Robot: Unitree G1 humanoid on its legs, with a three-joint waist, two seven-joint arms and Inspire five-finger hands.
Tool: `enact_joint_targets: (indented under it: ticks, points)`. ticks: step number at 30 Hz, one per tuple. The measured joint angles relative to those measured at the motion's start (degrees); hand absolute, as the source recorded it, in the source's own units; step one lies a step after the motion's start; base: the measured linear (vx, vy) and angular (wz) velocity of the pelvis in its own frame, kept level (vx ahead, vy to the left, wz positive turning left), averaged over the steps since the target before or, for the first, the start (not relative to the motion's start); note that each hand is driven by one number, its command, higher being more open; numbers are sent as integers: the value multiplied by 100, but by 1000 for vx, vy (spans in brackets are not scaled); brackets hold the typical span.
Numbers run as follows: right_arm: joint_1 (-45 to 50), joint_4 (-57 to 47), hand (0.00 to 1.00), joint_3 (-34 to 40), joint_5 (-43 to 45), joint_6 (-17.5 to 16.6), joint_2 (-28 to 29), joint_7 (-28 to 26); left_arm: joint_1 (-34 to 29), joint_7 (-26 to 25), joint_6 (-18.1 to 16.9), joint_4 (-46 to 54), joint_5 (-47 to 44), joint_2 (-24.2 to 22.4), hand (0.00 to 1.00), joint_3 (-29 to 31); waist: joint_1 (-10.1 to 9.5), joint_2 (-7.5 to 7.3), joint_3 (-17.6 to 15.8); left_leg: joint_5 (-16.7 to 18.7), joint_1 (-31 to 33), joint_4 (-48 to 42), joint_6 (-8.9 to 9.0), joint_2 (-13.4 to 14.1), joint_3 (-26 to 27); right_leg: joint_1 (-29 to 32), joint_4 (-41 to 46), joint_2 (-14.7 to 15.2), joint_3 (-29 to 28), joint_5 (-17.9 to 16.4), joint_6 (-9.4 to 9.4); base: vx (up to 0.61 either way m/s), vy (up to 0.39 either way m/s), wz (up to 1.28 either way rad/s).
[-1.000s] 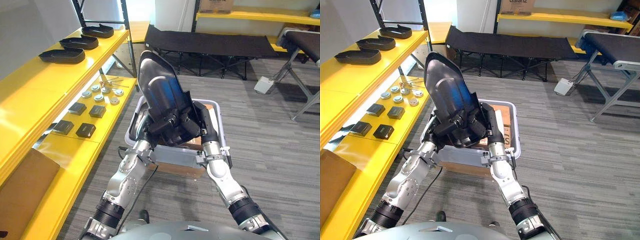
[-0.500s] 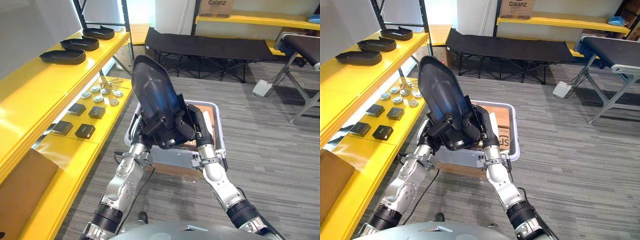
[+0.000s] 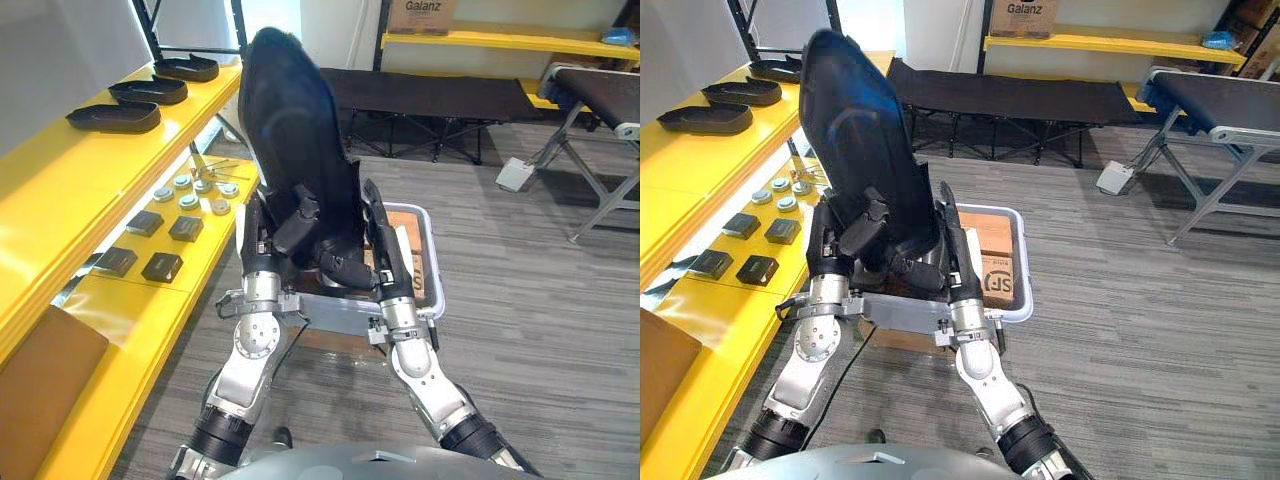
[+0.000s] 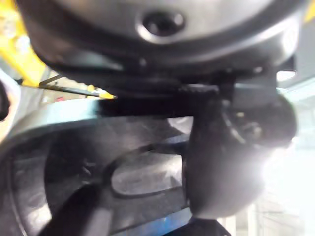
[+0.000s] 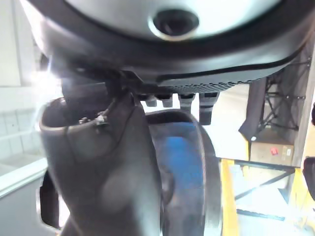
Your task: Walk over and take three plastic housings, then place them on the shelf
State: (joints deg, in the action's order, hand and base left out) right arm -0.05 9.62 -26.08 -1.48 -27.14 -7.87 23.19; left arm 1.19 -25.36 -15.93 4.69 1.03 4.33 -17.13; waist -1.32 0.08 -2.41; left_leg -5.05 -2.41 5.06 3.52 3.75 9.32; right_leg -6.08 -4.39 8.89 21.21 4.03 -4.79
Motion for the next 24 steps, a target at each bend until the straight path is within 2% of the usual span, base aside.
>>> enact_joint_targets:
  ticks: [2,4,6,12,14,18,20,24]
  points:
    - [232,-122,100,207,182,-1,2,11,0,-436,-24,54,715,1,0,19,7,1,1,11,-4,0,-8,4,58,24,2,0,-55,0,-1,19,6,-13]
    - [353,-165,100,399,332,-3,24,-24,-5,-663,-20,53,1070,3,0,66,12,8,5,18,-3,0,-14,13,126,99,22,-1,-120,-1,0,4,5,-19]
    - [582,-273,100,704,832,-7,78,-253,-96,-951,-10,55,1485,9,0,199,70,12,7,35,-4,0,-11,52,188,110,24,-7,-187,-2,0,17,-11,-16]
    - [1251,-636,100,1539,1376,-7,82,-889,-556,-1128,116,55,1334,46,0,779,193,19,10,67,-13,-6,23,84,371,213,24,-49,-368,5,-9,20,-9,-17]
    - [1447,-635,100,1869,1578,28,63,-1279,-766,-1088,105,65,832,53,0,1162,206,24,11,81,-28,-18,38,104,394,214,23,-83,-394,2,-5,35,-17,-7]
    - [1490,-634,100,2004,1882,36,-80,-1714,-1247,-871,102,295,342,59,0,1852,179,32,9,96,-26,-18,58,129,360,191,14,-95,-355,-9,9,15,-11,3]
    - [1450,-583,100,1979,2175,71,-106,-1979,-1564,-506,76,542,11,54,0,2192,67,40,5,92,-14,-17,54,111,163,86,9,-74,-169,-35,27,16,-7,37]
    - [1061,-113,100,1855,2256,291,-114,-2154,-2166,121,-20,1023,-547,-28,0,2516,-191,62,-7,101,2,-1,69,84,-151,-98,15,-25,172,-120,-3,-7,-7,49]
